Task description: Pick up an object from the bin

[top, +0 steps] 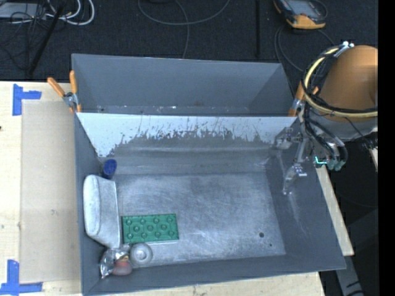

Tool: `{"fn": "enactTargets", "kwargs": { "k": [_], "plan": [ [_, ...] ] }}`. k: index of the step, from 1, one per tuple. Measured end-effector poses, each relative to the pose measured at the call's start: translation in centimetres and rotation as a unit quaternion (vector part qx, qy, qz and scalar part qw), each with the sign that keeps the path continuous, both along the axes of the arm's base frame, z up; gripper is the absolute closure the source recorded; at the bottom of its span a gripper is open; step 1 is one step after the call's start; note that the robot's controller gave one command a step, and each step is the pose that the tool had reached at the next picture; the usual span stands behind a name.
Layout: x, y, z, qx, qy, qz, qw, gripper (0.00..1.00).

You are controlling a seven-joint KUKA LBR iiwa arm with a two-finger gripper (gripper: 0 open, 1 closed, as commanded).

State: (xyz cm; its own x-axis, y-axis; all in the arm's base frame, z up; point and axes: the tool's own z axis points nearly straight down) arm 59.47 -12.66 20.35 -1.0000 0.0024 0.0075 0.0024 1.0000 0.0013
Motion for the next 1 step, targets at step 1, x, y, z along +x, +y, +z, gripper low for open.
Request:
{"fn": "enactTargets", "kwargs": {
  "k": [1],
  "plan": [
    [-8.63,1.01,-6.17,0.001,-0.0004,0.115,0.9933,0.0]
  ]
}}
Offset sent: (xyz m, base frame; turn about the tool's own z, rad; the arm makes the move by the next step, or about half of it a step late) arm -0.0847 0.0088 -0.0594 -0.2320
